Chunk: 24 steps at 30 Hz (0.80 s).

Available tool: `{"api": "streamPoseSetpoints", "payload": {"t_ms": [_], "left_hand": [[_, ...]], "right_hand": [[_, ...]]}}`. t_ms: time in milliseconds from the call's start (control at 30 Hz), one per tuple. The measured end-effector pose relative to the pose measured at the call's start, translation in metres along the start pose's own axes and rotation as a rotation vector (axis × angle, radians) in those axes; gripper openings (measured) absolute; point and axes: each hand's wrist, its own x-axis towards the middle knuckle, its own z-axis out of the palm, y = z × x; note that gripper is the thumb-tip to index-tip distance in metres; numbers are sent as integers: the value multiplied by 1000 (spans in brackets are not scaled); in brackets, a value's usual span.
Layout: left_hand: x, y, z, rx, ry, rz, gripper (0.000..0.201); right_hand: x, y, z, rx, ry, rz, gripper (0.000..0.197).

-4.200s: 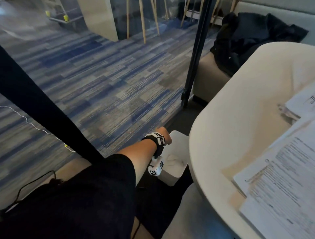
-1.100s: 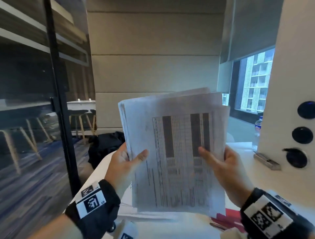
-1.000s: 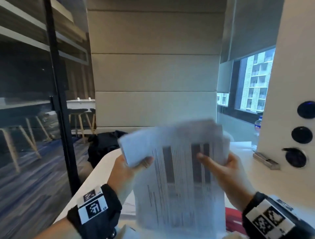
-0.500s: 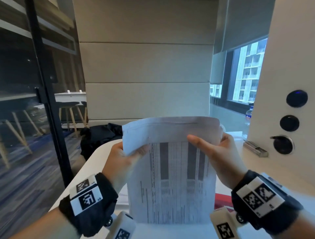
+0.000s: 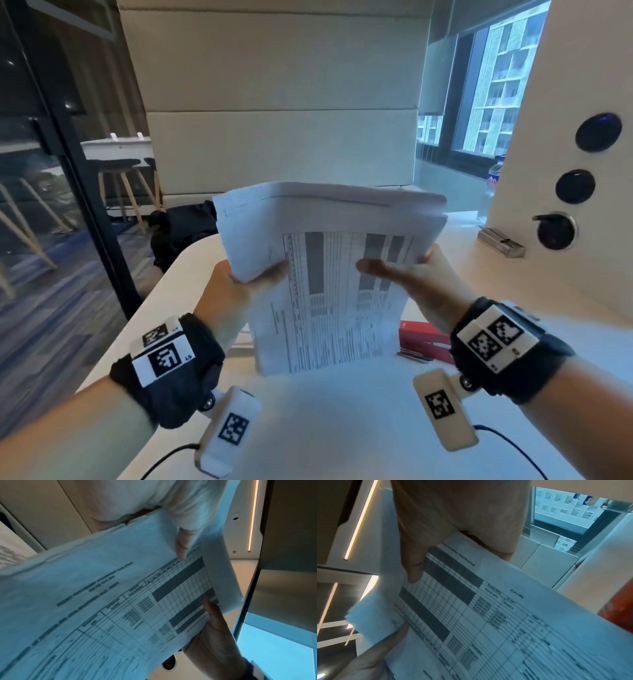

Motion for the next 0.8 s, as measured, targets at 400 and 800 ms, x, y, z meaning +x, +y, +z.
{"api": "streamPoseSetpoints", "payload": {"t_ms": [400,800], "left_hand": [[4,16,5,-53,44,7,24],[-13,-30,5,78,35,-104,20]], "right_hand": [[2,-16,12,19,190,-70,14],[-13,31,-8,-280,-87,308,42]]}}
